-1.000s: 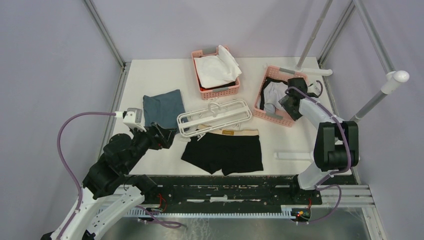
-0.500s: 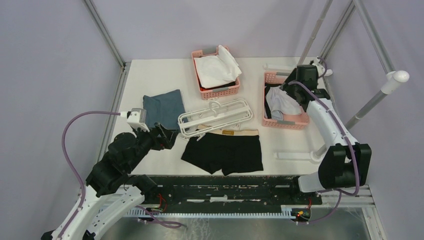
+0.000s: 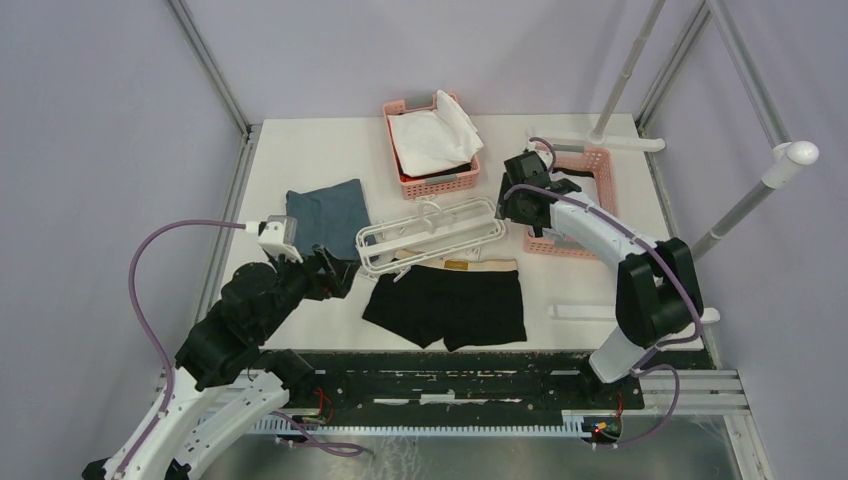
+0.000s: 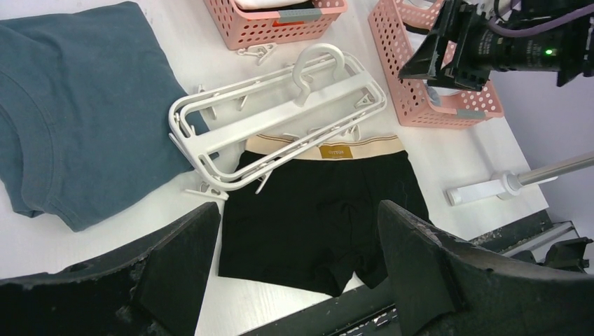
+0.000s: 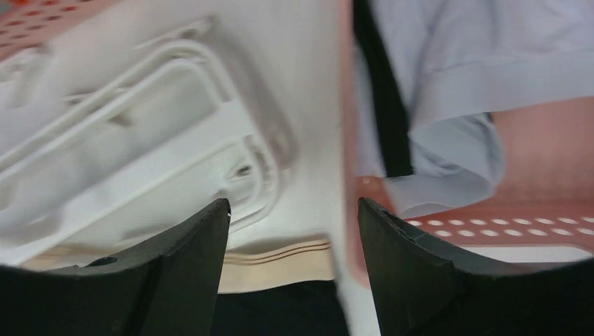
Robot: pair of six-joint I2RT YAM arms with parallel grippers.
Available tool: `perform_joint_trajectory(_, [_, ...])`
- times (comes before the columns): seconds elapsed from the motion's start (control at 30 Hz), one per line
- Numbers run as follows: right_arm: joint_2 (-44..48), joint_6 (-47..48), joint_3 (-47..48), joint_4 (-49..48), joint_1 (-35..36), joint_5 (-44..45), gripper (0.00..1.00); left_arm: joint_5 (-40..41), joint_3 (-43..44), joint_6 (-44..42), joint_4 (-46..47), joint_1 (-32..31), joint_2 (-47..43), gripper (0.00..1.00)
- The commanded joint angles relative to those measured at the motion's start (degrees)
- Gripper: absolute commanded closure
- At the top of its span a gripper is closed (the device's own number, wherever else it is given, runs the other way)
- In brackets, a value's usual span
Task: Clip the underwear to the hanger
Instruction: Move the bin to the center of the board.
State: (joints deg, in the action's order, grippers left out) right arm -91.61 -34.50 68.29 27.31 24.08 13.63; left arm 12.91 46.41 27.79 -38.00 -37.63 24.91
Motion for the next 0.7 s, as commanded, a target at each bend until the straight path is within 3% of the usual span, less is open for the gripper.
perform_joint_trajectory(0.0, [-4.7, 2.5, 5.6, 8.9, -2.6, 19.2, 0.24, -1.4, -0.6, 0.4, 1.8, 0.2, 0.2, 0.1])
perform_joint_trajectory(0.23, [-3.7, 1.8, 10.1, 13.1, -13.3, 32.6, 0.24, -3.8, -0.6, 0.7, 1.8, 0.2, 3.9, 0.1])
perform_joint_trajectory(0.33, [-1.0, 3.9, 12.6, 12.5, -14.2, 33.0, 0.24, -5.3, -0.9, 1.1, 2.4, 0.2, 5.8, 0.1])
perform_joint_trajectory(0.5, [7.6, 17.3, 6.1, -2.5, -4.9, 17.6, 0.26, -5.7, -1.8, 1.6, 4.5, 0.2, 7.0, 0.1])
perform_joint_trajectory(0.67, [10.0, 19.9, -1.0, -10.7, 0.0, -22.7, 0.26, -5.6, -2.0, 2.1, 5.6, 0.2, 7.9, 0.1])
